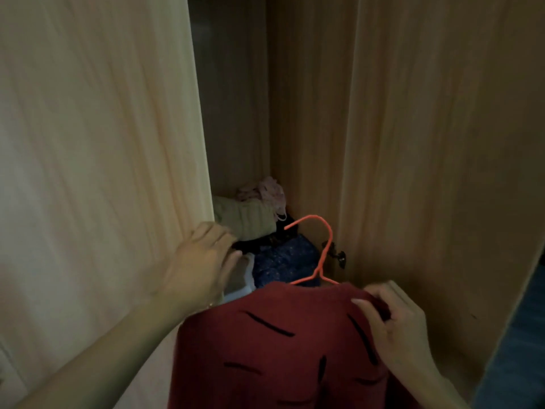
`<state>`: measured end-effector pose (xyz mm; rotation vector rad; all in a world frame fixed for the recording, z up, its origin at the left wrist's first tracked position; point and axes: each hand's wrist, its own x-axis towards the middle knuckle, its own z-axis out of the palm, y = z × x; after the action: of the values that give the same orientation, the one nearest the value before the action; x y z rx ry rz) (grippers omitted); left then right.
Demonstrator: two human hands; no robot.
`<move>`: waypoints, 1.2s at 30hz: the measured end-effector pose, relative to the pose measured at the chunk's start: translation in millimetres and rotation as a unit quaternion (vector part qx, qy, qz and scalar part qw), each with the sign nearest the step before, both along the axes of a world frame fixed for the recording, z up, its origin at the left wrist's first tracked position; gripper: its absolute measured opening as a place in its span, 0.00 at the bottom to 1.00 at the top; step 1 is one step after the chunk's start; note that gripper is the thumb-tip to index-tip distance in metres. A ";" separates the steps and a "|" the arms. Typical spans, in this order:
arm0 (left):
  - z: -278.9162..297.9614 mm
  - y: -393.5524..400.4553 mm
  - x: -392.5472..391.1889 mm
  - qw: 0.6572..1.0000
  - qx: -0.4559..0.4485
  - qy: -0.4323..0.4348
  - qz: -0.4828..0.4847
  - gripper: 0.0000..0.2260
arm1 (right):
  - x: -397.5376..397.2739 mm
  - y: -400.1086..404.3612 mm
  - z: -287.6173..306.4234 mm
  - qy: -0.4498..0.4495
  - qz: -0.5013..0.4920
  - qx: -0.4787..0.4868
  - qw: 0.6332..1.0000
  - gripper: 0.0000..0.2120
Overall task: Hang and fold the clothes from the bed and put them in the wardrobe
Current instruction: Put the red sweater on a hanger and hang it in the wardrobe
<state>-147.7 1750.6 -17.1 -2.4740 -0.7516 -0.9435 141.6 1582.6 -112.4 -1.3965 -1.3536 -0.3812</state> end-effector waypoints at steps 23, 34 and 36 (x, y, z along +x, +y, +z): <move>42.7 31.7 49.0 0.880 0.021 0.290 0.376 0.17 | 46.9 121.5 16.8 0.008 0.191 0.005 0.981 0.06; 39.8 -89.3 0.9 0.915 0.042 0.257 0.308 0.16 | 18.5 26.4 59.6 -0.010 0.163 0.039 0.986 0.05; 39.4 -114.3 -11.9 0.920 0.049 0.254 0.296 0.15 | 9.3 4.5 61.2 -0.015 0.164 0.039 0.986 0.05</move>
<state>-159.6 1636.2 22.3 -2.0542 -1.1222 -0.1041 150.9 1587.1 -51.3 -1.0827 -1.5448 -0.2336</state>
